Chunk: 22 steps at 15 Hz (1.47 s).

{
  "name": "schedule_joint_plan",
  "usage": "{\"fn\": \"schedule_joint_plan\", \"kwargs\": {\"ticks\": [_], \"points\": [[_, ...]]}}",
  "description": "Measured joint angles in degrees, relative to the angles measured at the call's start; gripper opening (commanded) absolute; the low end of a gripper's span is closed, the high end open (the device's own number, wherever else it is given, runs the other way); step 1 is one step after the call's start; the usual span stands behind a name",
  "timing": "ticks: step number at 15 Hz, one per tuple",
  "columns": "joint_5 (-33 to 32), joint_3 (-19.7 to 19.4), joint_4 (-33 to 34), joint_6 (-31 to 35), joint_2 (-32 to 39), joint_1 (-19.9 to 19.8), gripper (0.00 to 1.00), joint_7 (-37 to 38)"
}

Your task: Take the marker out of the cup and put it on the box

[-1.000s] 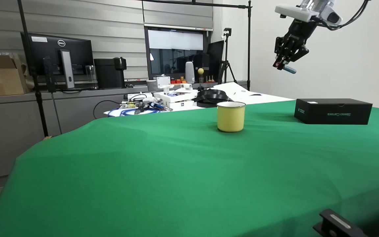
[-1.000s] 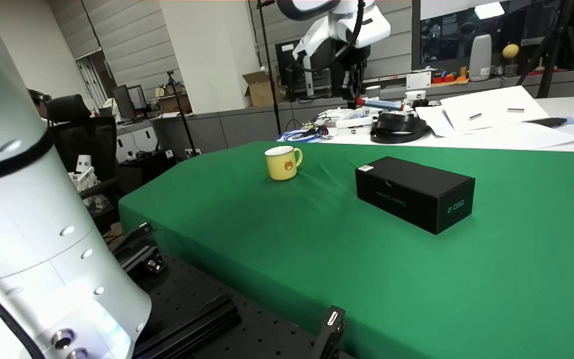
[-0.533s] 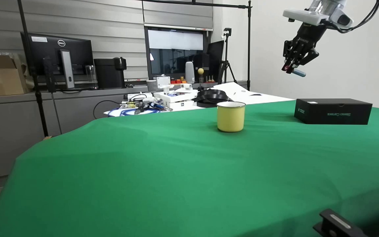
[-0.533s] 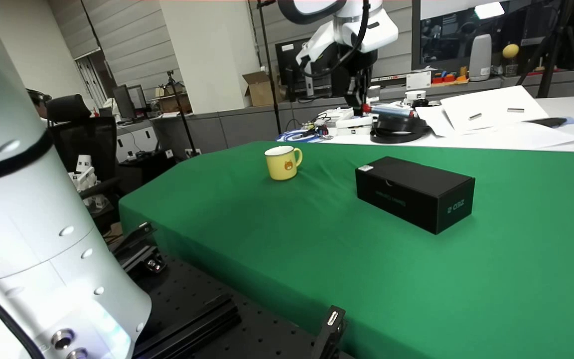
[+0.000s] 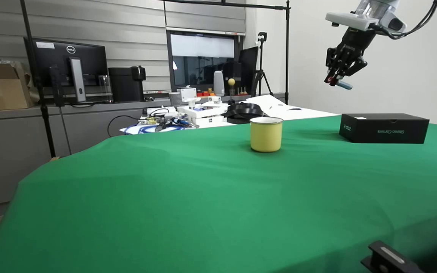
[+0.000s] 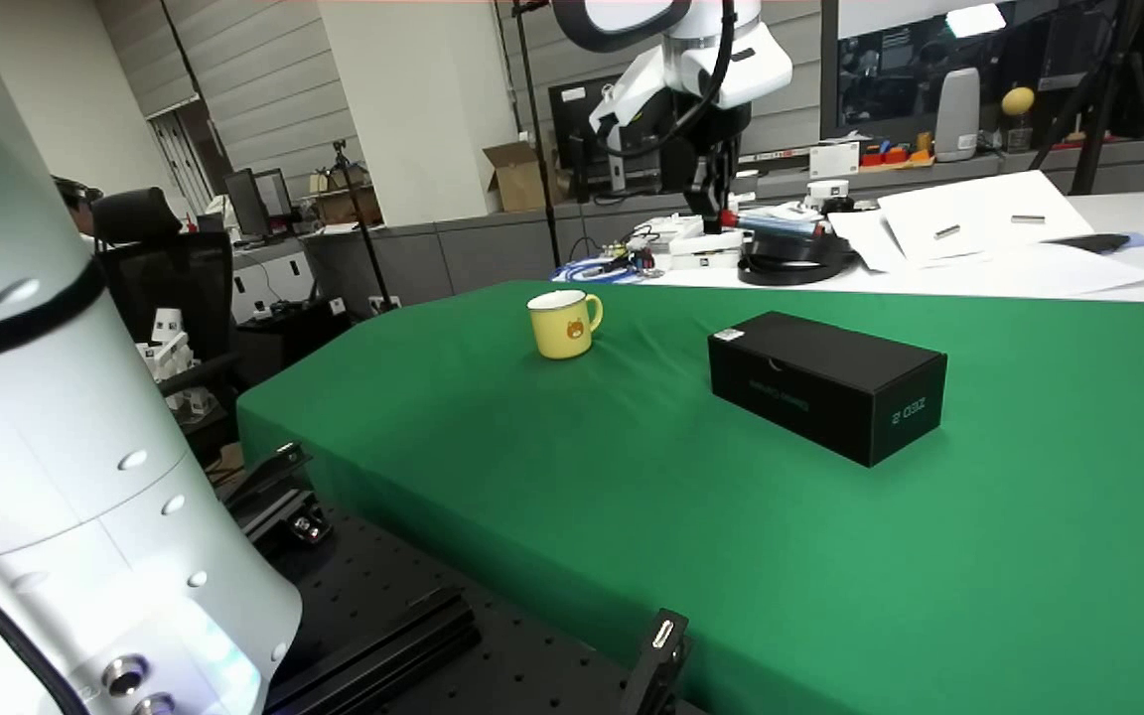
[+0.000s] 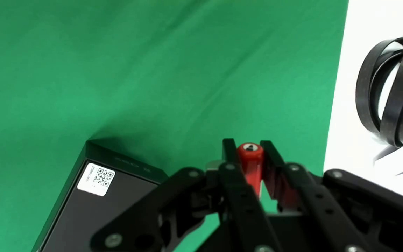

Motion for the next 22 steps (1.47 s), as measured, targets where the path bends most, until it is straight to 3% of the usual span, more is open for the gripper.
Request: {"fn": "schedule_joint_plan", "kwargs": {"ticks": [3, 4, 12, 22], "points": [[0.0, 0.0, 0.0, 0.0, 0.0, 0.0, 0.21, 0.0], [0.0, 0.0, 0.0, 0.0, 0.0, 0.0, 0.05, 0.0], [0.0, -1.19, 0.07, 0.51, 1.24, -0.37, 0.05, 1.54], [-2.37, -4.96, 0.07, 6.59, 5.68, -0.77, 0.05, 10.94]]}}
